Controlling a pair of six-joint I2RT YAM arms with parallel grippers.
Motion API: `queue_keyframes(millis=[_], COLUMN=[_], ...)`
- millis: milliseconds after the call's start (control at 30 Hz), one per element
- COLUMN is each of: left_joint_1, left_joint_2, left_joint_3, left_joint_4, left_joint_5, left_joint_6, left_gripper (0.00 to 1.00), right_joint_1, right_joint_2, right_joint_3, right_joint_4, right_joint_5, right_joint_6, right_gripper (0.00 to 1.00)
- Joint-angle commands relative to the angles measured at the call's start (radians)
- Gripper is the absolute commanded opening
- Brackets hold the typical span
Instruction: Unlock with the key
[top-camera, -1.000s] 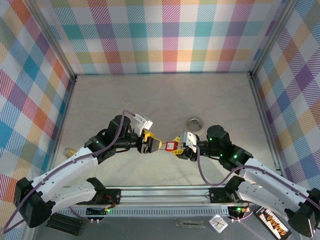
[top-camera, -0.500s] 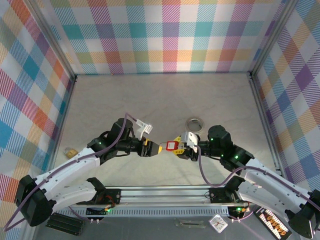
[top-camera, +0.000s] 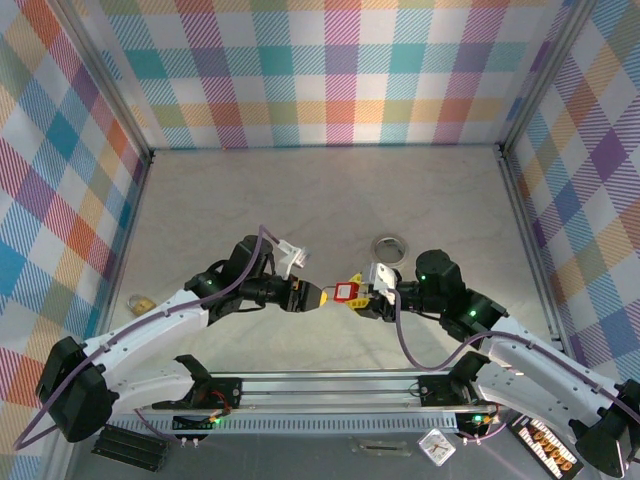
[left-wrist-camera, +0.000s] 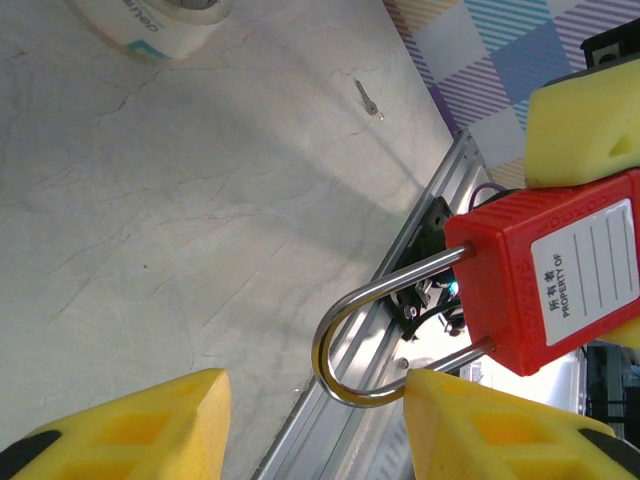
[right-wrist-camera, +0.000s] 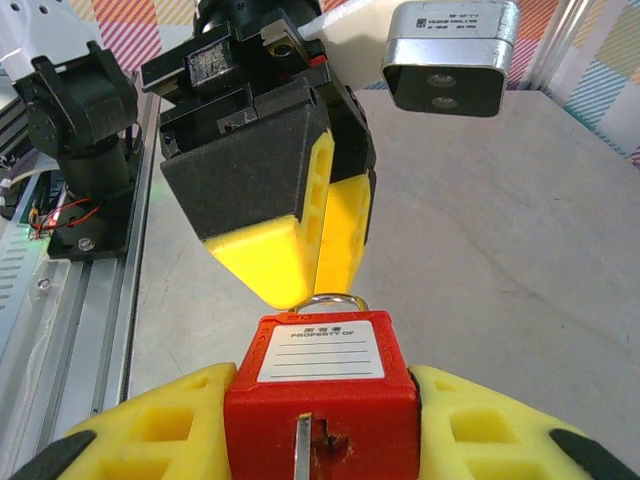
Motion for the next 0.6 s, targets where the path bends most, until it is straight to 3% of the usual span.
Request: queue_keyframes(millis=[0,433,567], left_joint_1=[0.011,0.012,0.013], left_joint_2=[0.004,0.046,0.058], left_joint_3=[0.018,0.035,0.043], left_joint_4=[0.029,0.069,0.066], left_joint_5=[0.005,0.035,0.038], left_joint_6=[-0.01,-0.023,-0.017], left_gripper=[0.47,0.38,0.32], right_joint_1=[0.002,0.002,0.002], right_joint_2=[-0.005,-0.005,-0.005], right_joint_3=[0.012,0.011,0.012], right_joint_4=[0.033,0.033,0.035], right_joint_5=[-0.047,-0.058,-0.056], right_joint_6=[0.001,0.004,0.004], right_gripper=[0.1,0.1,0.1])
